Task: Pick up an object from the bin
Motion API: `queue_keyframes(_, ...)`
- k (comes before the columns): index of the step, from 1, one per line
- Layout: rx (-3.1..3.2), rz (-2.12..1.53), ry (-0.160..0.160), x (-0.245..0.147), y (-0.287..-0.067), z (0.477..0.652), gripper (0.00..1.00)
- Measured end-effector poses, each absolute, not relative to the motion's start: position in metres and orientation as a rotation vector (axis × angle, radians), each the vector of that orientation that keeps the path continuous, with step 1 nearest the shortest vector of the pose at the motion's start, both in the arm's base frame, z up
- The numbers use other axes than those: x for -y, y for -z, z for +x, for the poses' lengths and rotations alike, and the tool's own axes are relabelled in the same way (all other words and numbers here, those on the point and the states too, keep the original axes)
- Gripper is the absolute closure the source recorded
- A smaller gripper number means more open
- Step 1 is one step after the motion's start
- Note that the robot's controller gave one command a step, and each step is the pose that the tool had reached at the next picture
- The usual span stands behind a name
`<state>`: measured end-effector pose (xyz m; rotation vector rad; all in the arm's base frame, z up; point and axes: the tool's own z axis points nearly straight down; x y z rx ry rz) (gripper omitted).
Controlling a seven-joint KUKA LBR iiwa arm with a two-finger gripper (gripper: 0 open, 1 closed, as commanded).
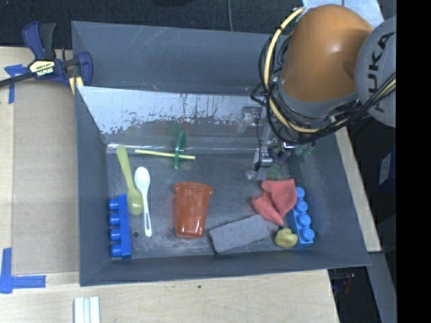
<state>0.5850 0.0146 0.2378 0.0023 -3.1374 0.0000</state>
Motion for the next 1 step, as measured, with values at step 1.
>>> queue_keyframes(1,3.146,0.0,0.0,-0.014,-0.2416,0.5857,0.0)
